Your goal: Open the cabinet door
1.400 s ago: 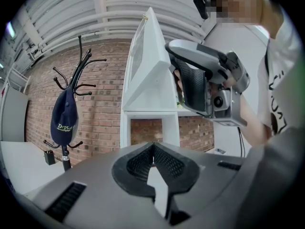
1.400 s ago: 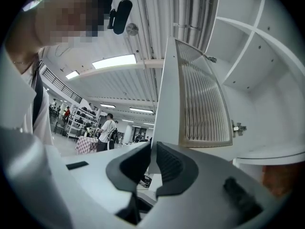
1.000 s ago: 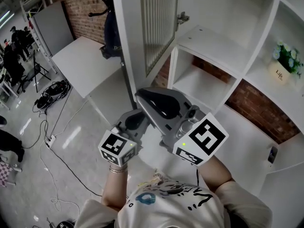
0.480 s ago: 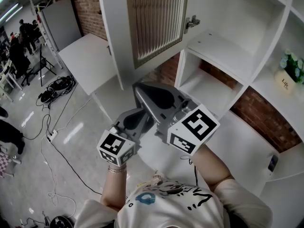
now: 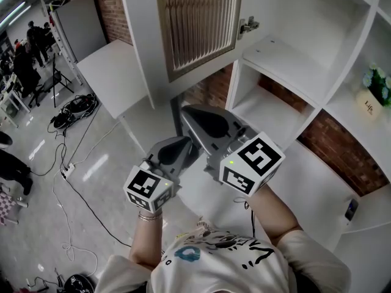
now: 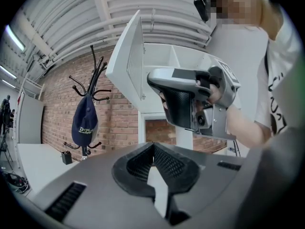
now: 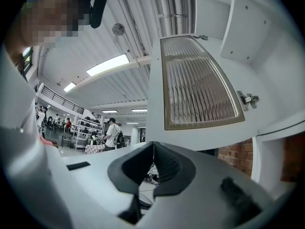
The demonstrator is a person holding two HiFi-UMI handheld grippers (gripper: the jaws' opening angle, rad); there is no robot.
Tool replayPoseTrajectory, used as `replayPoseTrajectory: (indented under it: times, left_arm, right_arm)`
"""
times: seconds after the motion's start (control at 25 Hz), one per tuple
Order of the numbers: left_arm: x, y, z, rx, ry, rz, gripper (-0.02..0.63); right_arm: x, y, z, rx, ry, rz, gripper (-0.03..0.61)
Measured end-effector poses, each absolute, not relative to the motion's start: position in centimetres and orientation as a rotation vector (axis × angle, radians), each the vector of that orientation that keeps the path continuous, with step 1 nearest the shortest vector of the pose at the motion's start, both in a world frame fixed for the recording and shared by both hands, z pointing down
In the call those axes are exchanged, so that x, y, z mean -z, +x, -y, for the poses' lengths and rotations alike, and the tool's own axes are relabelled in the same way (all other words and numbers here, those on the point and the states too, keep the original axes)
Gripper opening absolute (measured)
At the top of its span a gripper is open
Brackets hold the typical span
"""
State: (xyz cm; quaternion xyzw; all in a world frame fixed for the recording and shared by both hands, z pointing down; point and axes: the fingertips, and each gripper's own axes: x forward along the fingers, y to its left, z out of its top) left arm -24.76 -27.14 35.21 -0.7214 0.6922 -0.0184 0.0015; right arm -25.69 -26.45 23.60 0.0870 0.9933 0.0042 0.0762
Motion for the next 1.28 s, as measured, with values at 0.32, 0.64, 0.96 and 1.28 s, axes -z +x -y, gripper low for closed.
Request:
replayPoseTrajectory:
  times: [0.32, 0.64, 0.96, 1.28]
  left_arm:
    - [-35.1, -23.7, 28.5, 0.063, -2.321, -2.116, 0.015]
    - [-34.4, -20.6, 31.3, 0.053, -2.445, -1.962, 0.015]
    - [-33.7, -16.9, 33.7, 0.037, -2.546, -1.792, 0.015]
    - [-34.5, -13.2, 35.3, 0.073, -2.641, -1.654, 0.015]
  right_arm:
    - [-25.0, -23.6, 29.1, -0.013, 0.137, -3.022, 0.028]
    - [-26.5, -19.2, 33.7, -0.009, -0.108, -3.062, 0.028]
    - [-28.9, -13.6, 37.4, 0.022, -0.36, -3.082, 0.028]
    - [-31.4, -8.4, 38.6, 0.016, -0.561, -3.113, 0.028]
